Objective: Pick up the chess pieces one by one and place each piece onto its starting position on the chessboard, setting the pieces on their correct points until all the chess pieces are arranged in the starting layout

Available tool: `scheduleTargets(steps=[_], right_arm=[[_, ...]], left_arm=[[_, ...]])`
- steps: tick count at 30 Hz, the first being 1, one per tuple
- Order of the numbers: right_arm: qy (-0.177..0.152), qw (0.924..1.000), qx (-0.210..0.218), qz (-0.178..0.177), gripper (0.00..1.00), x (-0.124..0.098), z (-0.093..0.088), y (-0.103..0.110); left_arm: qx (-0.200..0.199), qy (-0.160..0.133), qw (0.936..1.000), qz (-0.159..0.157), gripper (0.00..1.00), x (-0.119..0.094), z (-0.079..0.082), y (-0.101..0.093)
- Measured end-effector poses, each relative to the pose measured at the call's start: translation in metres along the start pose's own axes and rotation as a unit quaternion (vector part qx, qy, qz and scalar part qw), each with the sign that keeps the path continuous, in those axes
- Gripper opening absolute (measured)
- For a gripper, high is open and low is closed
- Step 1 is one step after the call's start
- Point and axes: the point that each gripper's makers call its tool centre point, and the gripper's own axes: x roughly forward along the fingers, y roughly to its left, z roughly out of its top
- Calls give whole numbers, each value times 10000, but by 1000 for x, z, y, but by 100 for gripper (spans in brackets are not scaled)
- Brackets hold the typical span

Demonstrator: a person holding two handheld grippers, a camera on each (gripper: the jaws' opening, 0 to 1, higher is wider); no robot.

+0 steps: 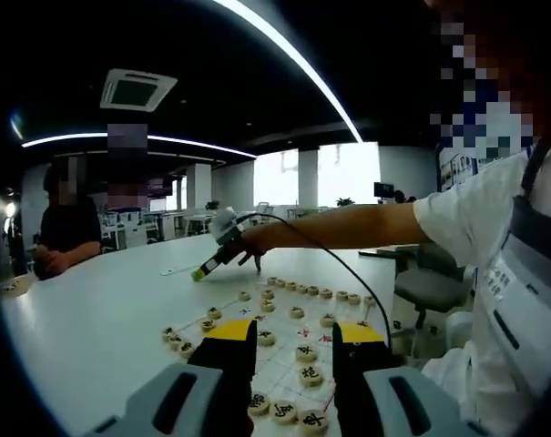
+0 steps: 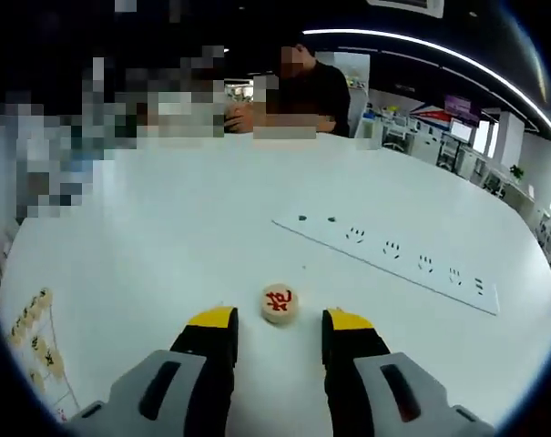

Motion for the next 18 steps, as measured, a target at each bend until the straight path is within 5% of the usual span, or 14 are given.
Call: scheduleTargets(steps=[6,13,18], right_arm=[[-21,9999,52,-156,18,2,3,-5],[-40,9999,-91,-102,18,-4,3,-8],[-317,9993,189,-11,18,-31,5,-8]], left_arm=[[15,-43,10000,16,35,-2,3,-1],[26,-29,10000,27,35,-2,2,-1],[41,-22,10000,4,35,-2,2,-1]])
